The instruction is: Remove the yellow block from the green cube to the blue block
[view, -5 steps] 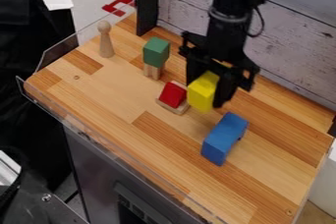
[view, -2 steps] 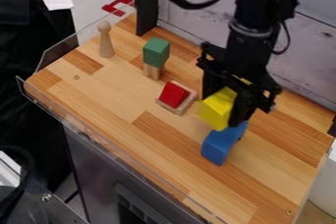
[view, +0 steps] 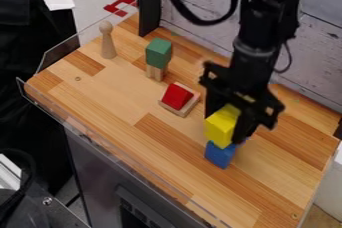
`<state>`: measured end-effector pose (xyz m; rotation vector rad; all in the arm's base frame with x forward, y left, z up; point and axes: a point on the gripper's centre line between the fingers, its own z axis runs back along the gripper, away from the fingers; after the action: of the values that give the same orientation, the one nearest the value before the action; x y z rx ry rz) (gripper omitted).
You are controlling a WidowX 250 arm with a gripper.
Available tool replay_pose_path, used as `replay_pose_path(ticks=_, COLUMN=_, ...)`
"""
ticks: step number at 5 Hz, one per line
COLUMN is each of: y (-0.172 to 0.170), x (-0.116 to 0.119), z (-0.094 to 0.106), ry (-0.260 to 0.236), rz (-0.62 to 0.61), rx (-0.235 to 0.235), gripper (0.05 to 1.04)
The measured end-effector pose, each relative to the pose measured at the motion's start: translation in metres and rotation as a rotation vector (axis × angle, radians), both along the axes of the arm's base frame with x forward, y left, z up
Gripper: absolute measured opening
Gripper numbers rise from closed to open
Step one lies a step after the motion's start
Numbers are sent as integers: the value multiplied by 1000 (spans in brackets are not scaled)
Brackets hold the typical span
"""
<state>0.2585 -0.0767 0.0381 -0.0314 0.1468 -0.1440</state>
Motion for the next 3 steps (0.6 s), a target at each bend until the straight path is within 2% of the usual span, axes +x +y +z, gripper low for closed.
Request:
replay_pose_path(ticks=2, y=1, x=-2, z=-2, ry=5, rz=46, rx=8, gripper=595)
replay_pose_path(ticks=3, y=1, x=-1, z=-3, ry=-8, rz=81, rx=25, gripper=595)
